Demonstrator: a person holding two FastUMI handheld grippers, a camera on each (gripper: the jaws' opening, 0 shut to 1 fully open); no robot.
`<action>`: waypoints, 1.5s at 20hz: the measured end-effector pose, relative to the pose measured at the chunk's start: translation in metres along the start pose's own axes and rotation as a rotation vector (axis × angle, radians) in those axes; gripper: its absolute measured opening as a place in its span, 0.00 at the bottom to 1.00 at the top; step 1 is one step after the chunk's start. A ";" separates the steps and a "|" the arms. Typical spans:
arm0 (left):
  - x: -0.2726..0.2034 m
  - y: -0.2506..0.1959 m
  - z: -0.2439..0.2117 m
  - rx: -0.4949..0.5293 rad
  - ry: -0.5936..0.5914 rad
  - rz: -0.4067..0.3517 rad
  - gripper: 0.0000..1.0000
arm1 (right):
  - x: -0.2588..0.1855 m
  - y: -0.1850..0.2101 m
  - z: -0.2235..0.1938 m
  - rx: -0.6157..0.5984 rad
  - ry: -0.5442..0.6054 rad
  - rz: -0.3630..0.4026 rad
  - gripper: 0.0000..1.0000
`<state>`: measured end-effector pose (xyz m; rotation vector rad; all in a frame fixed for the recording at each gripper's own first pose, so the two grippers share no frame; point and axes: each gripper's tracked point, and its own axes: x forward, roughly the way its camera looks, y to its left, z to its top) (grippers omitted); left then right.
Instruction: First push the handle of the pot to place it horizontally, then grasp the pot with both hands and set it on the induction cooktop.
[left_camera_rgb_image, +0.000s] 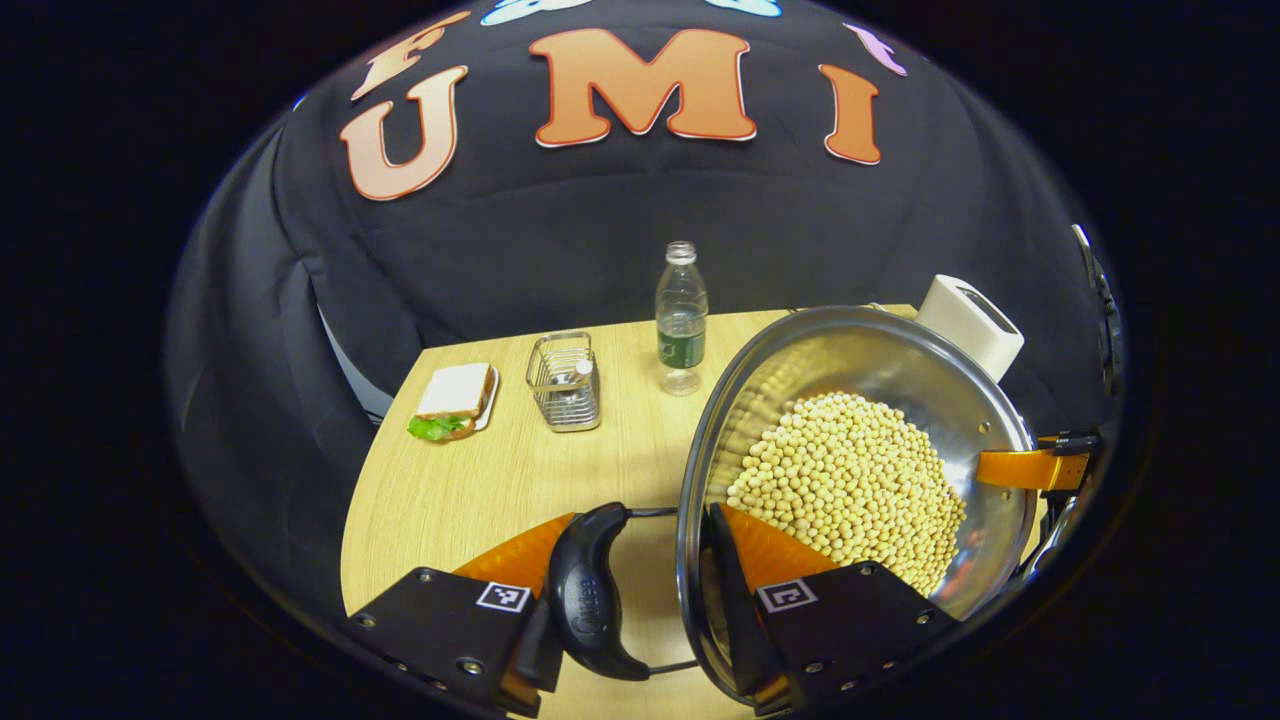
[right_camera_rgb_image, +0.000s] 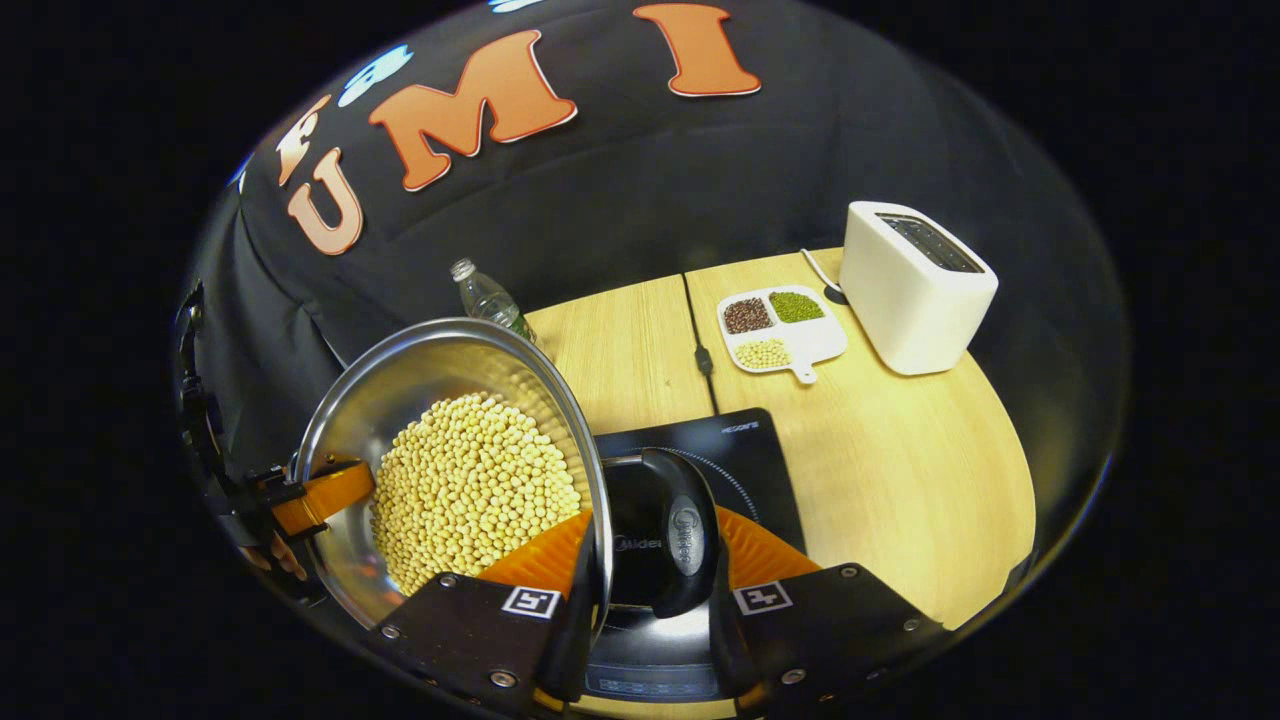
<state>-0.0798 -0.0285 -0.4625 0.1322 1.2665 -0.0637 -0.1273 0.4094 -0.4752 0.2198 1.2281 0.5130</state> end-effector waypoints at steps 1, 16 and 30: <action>-0.010 0.001 -0.003 -0.024 0.004 0.007 0.66 | 0.004 0.001 0.001 -0.007 0.001 0.005 0.48; 0.037 -0.039 -0.020 -0.023 0.050 -0.051 0.66 | 0.017 0.006 0.006 0.003 0.059 -0.052 0.49; 0.117 -0.078 -0.028 -0.011 0.103 -0.165 0.66 | 0.006 0.012 -0.001 0.049 0.111 -0.169 0.49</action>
